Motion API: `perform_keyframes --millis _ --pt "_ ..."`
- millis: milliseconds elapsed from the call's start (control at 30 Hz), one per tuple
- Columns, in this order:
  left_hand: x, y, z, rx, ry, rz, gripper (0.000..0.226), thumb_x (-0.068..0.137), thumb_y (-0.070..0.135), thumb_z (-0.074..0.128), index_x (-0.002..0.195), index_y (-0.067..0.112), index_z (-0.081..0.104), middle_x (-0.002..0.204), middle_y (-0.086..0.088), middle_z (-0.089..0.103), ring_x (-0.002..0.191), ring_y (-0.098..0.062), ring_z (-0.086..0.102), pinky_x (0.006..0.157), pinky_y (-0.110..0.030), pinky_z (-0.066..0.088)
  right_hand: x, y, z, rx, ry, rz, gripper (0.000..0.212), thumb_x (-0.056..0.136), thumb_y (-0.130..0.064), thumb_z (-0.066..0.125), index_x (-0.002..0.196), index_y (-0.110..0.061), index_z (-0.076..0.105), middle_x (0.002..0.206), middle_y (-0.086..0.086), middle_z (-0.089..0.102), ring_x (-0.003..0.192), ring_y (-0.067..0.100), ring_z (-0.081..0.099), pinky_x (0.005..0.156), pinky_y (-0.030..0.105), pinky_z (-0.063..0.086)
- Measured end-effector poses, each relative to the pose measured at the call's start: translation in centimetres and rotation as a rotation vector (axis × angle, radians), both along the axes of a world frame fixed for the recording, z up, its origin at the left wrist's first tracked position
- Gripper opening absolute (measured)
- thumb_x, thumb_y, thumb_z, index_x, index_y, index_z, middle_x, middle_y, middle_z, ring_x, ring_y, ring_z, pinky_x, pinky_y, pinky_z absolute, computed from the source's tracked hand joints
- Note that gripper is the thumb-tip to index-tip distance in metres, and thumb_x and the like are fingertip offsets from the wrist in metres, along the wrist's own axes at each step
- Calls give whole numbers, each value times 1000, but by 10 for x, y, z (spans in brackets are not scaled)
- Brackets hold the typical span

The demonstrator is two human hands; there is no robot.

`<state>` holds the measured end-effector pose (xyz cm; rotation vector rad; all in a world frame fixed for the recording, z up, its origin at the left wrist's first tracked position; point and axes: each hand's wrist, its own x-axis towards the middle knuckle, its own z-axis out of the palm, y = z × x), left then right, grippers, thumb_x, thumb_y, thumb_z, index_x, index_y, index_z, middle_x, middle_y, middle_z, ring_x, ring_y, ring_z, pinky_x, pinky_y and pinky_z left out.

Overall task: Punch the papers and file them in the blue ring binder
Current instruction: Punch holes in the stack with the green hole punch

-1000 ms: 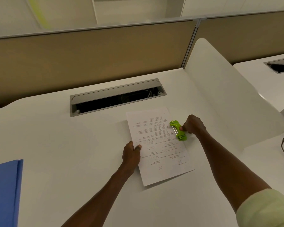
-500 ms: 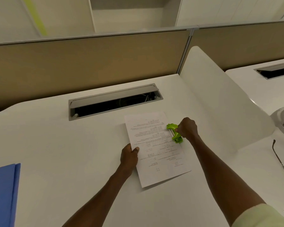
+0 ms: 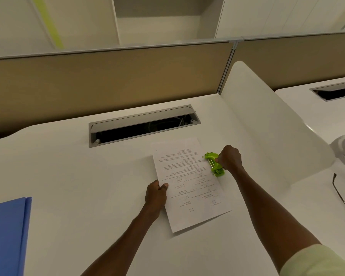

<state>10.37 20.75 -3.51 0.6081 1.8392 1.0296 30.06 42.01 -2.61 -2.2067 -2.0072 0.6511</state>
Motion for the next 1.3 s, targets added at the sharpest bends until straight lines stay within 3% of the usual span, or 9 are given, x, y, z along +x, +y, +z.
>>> perform_keyframes --millis 167,333,467,567,767,867,933,1100,1300 --pt "-6 -11 1 -9 -13 21 24 96 20 50 117 15 59 113 -2 66 93 -20 64 68 -25 49 -1 -3 -2 25 0 -4 15 72 -13 71 76 -6 58 80 17 69 70 36 67 51 25 40" --pt "-18 -27 5 6 -5 58 22 96 20 50 115 17 59 109 1 67 92 -19 64 70 -28 52 -2 -12 1 45 8 -10 18 75 -13 67 87 -1 61 92 20 67 85 39 64 60 30 38" --pt "-30 -41 9 31 0 74 24 96 20 50 117 19 60 114 2 67 96 -20 65 83 -36 54 -12 -47 16 285 -12 36 5 75 -7 56 74 -3 59 80 15 63 82 37 56 58 31 34" --pt "-39 -53 14 71 -14 83 27 96 17 49 120 18 59 114 3 66 98 -18 65 82 -34 54 -28 -83 24 383 120 106 18 83 -11 54 65 -11 59 73 7 61 78 29 53 61 30 38" --pt "-61 -80 18 53 -8 120 26 96 19 50 121 19 58 114 1 67 95 -18 66 76 -31 54 -59 -139 15 -70 558 108 40 92 -22 58 56 -6 54 58 12 52 62 17 46 60 30 34" --pt "-71 -93 23 37 50 126 26 96 18 50 121 17 58 111 0 66 90 -16 64 65 -21 50 -67 -163 8 -145 681 22 21 90 -19 60 78 -8 74 76 6 70 70 14 57 64 27 44" --pt "-77 -101 23 15 103 116 26 96 18 50 121 16 58 110 0 66 88 -16 63 62 -19 47 -72 -172 3 -164 706 2 20 87 -19 62 74 -10 73 74 0 69 72 17 61 67 29 47" --pt "-88 -118 14 -50 195 148 23 94 18 53 115 12 60 111 -4 66 90 -20 62 68 -26 48 -88 -192 0 -100 607 24 19 87 -15 65 100 -5 74 104 7 73 103 25 65 92 31 48" --pt "-92 -125 12 -86 327 310 19 90 16 59 106 10 67 95 -3 69 89 -21 62 75 -31 47 -99 -205 -6 -51 489 31 23 88 -16 63 108 -7 72 113 8 71 109 23 64 91 24 44"
